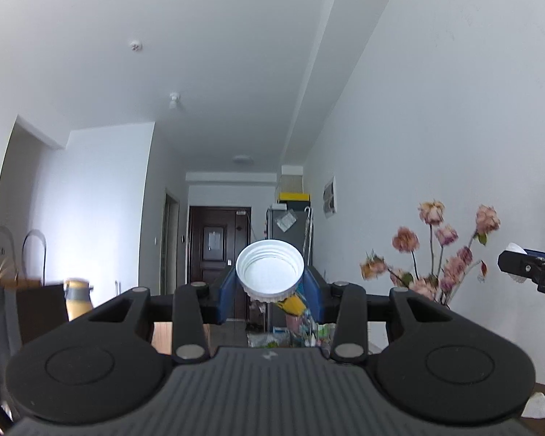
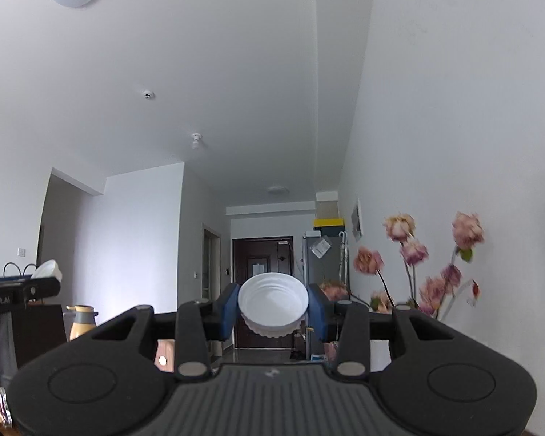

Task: Organize rigid objects
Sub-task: 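Lift the white cap with the right tool and carry it over the box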

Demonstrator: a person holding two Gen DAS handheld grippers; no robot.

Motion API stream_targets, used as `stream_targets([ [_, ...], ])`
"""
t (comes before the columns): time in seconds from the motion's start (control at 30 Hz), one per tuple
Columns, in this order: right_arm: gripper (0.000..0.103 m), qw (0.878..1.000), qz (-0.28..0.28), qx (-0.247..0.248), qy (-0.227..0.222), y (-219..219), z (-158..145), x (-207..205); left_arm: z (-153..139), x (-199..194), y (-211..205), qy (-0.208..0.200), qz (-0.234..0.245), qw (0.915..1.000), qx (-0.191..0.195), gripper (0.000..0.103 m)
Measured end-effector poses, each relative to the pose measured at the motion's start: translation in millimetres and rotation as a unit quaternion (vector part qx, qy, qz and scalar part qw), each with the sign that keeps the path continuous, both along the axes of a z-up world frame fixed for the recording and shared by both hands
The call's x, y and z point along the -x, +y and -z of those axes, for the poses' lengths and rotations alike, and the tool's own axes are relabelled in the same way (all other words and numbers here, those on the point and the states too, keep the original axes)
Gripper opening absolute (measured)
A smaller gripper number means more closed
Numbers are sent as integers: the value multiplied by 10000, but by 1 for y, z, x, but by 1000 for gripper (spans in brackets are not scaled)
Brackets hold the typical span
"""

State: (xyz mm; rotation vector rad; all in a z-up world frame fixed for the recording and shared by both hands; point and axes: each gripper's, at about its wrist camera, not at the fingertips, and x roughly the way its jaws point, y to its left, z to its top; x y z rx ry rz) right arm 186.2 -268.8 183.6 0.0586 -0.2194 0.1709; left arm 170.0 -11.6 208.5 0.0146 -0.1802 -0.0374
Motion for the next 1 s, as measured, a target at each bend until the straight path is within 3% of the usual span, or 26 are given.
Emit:
stream_targets([
  [0.23,40,9994,-38,335,22,3,-35,-64,-39,-57,5,83,13,10000,10,40],
  [0.57,40,9956,-445,328,753,-2,-71,-181,-68,-161,3,316,88,9994,-61,40],
  [0.8,40,9870,-529,369,1469,-4,-70,-274,-78,-238,2,522,181,9985,-16,40],
  [1.0,40,9770,-597,434,2000,-1,-60,-335,-67,-297,1,890,246,9957,-11,40],
])
